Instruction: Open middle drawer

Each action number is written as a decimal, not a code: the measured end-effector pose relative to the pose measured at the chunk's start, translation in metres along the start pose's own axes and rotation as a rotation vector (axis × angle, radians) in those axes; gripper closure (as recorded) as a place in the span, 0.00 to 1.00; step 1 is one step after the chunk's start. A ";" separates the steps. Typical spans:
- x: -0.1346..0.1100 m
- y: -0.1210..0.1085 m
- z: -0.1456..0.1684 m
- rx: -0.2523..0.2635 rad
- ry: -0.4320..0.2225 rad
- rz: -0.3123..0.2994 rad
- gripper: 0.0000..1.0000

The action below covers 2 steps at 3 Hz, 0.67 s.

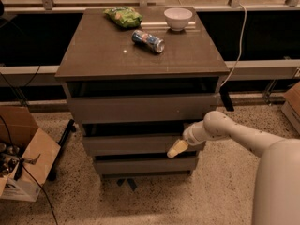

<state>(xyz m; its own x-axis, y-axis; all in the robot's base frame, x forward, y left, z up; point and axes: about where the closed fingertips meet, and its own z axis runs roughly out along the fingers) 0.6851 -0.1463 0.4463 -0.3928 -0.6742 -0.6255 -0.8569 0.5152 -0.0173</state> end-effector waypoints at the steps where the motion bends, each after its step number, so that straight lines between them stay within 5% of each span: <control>1: 0.015 0.000 0.022 -0.057 0.009 0.041 0.19; 2: 0.013 0.001 0.022 -0.067 0.009 0.044 0.42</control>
Offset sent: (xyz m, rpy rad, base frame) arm -0.0014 0.0087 -0.0443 0.0696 0.1332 0.0389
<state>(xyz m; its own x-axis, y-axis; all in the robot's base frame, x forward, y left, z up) 0.6860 -0.1429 0.4209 -0.4333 -0.6568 -0.6171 -0.8591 0.5079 0.0626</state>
